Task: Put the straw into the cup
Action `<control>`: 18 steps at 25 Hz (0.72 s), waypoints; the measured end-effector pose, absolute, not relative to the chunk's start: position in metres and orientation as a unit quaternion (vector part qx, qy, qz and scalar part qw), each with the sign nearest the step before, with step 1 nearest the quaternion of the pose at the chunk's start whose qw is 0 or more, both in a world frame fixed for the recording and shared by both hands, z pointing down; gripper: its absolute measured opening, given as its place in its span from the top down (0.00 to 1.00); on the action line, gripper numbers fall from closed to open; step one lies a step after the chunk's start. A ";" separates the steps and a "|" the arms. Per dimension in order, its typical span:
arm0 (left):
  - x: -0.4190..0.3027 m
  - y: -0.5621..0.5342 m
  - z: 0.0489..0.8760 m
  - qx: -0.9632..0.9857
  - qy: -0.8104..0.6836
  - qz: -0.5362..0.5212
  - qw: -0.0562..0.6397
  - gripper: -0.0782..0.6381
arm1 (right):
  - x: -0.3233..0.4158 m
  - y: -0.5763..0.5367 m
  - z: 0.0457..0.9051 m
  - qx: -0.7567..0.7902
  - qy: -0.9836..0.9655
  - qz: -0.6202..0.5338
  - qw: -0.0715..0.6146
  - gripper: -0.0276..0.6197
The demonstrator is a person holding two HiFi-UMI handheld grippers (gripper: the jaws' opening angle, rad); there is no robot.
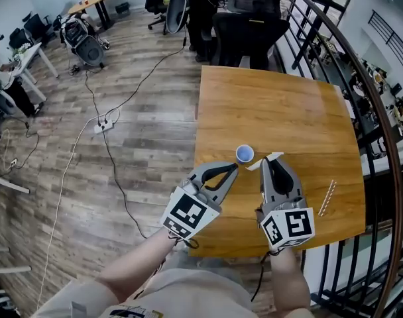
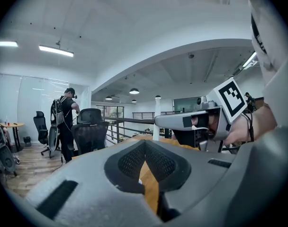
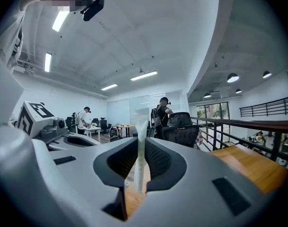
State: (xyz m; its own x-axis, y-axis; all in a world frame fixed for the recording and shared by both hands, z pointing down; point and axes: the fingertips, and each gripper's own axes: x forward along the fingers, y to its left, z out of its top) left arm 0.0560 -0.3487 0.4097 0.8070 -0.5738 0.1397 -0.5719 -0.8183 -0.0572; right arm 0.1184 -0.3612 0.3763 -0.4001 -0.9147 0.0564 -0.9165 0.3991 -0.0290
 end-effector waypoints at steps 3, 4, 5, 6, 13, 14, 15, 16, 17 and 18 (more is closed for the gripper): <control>0.061 -0.370 0.419 -0.949 0.303 -0.081 0.008 0.87 | 0.120 -0.383 0.386 0.551 -0.834 0.023 0.017 0.88; 0.063 -0.376 0.423 -0.949 0.303 -0.083 0.008 0.87 | 0.121 -0.391 0.391 0.552 -0.833 0.022 0.018 0.88; 0.065 -0.382 0.427 -0.949 0.304 -0.085 0.007 0.87 | 0.123 -0.397 0.396 0.553 -0.833 0.021 0.021 0.88; 0.066 -0.388 0.431 -0.949 0.304 -0.086 0.006 0.87 | 0.125 -0.403 0.402 0.554 -0.832 0.021 0.024 0.88; 0.075 -0.417 0.477 -0.948 0.304 -0.098 -0.012 0.87 | 0.141 -0.441 0.464 0.565 -0.823 0.048 0.041 0.88; 0.077 -0.421 0.483 -0.947 0.304 -0.101 -0.011 0.87 | 0.144 -0.447 0.472 0.566 -0.821 0.051 0.042 0.88; 0.080 -0.425 0.489 -0.947 0.304 -0.104 -0.010 0.87 | 0.146 -0.454 0.480 0.568 -0.820 0.053 0.044 0.88; 0.082 -0.428 0.497 -0.947 0.303 -0.105 -0.011 0.87 | 0.149 -0.459 0.488 0.569 -0.819 0.056 0.046 0.88; 0.085 -0.430 0.505 -0.947 0.302 -0.106 -0.013 0.87 | 0.151 -0.464 0.498 0.571 -0.818 0.058 0.049 0.88; 0.087 -0.432 0.513 -0.947 0.302 -0.107 -0.016 0.87 | 0.152 -0.468 0.508 0.572 -0.817 0.062 0.052 0.88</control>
State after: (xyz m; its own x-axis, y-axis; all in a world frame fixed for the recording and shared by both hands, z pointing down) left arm 0.0867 -0.4316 0.5134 0.7949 -0.5683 0.2123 -0.5752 -0.8173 -0.0341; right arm 0.1523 -0.4676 0.5076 -0.3410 -0.9273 0.1545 -0.9400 0.3387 -0.0415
